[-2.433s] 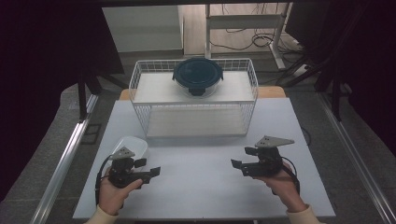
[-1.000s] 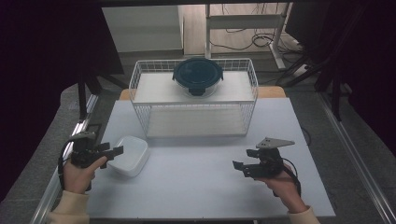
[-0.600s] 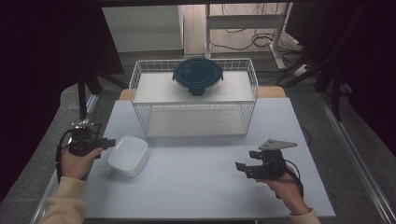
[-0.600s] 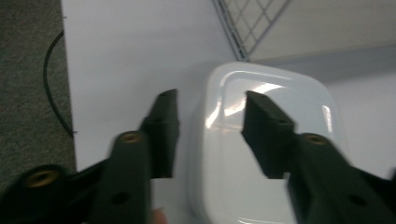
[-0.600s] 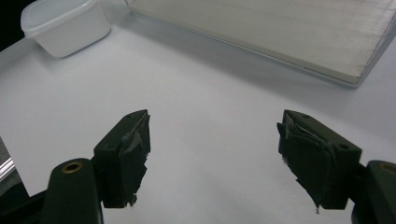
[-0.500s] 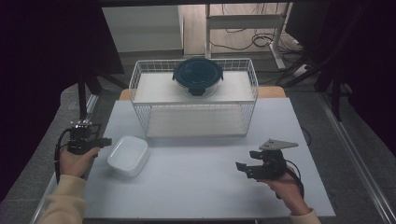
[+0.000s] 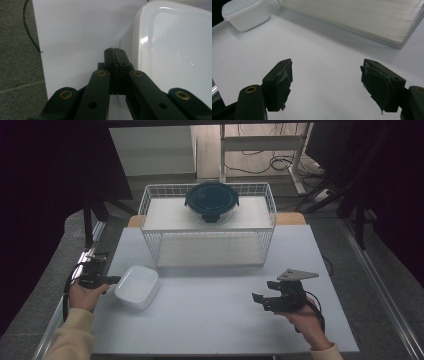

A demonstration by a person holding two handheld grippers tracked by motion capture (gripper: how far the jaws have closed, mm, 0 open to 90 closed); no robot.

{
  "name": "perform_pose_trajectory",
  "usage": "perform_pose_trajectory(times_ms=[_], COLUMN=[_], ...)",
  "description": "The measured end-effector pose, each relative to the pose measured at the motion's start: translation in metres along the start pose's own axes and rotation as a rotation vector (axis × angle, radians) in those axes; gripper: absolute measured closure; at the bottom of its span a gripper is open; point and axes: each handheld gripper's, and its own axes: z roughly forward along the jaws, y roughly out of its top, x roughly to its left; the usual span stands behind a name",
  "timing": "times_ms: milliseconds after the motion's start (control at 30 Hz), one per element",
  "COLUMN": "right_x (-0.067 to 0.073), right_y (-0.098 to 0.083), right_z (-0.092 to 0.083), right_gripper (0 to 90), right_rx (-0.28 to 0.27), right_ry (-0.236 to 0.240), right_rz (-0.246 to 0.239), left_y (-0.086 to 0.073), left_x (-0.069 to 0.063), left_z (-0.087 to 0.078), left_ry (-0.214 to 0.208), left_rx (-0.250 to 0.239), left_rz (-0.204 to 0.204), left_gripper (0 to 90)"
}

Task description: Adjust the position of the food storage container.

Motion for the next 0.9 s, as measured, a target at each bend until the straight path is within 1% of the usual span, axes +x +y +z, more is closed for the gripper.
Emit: perform_pose_trajectory(times_ms=[67, 133, 233, 333, 367, 467, 533, 567, 600, 667, 900], right_x=[0.001, 0.001, 0.002, 0.002, 0.002, 0.002, 0.002, 0.002, 0.002, 0.003, 0.005], right_y=[0.0, 0.0, 0.001, 0.001, 0.001, 0.002, 0.002, 0.002, 0.002, 0.004, 0.006], right_z=[-0.001, -0.002, -0.002, -0.002, -0.002, -0.002, -0.003, -0.003, -0.004, -0.006, -0.009], right_gripper=[24.9, 24.9, 24.9, 24.9, 24.8, 24.8, 24.8, 24.8, 24.7, 24.8, 24.8], right_rx=[-0.003, -0.005, -0.007, -0.008, -0.008, -0.008, -0.007, -0.007, -0.011, -0.023, -0.04], right_ry=[-0.001, -0.002, -0.002, -0.003, -0.003, -0.003, 0.002, 0.011, 0.031, 0.046, 0.049], right_rz=[-0.001, -0.002, -0.004, -0.005, -0.004, -0.001, 0.006, 0.013, 0.025, 0.031, 0.027], left_y=[0.0, -0.001, -0.004, -0.006, -0.006, -0.009, -0.012, -0.015, -0.016, -0.019, -0.022], left_x=[-0.001, -0.001, -0.003, -0.009, -0.012, -0.02, -0.024, -0.026, -0.027, -0.031, -0.048], left_z=[0.0, 0.0, 0.001, 0.003, 0.004, 0.006, 0.007, 0.008, 0.008, 0.009, 0.014], left_ry=[0.005, -0.006, -0.028, -0.056, -0.07, -0.097, -0.117, -0.136, -0.143, -0.153, -0.193], left_rx=[0.004, 0.004, 0.016, 0.023, 0.024, 0.02, 0.013, 0.009, 0.01, 0.015, 0.018], left_rz=[0.006, -0.003, -0.002, 0.016, 0.022, 0.037, 0.035, 0.031, 0.031, 0.038, 0.064], left_gripper=[90.0, 90.0, 90.0, 90.0, 90.0, 90.0, 90.0, 90.0, 90.0, 90.0, 90.0])
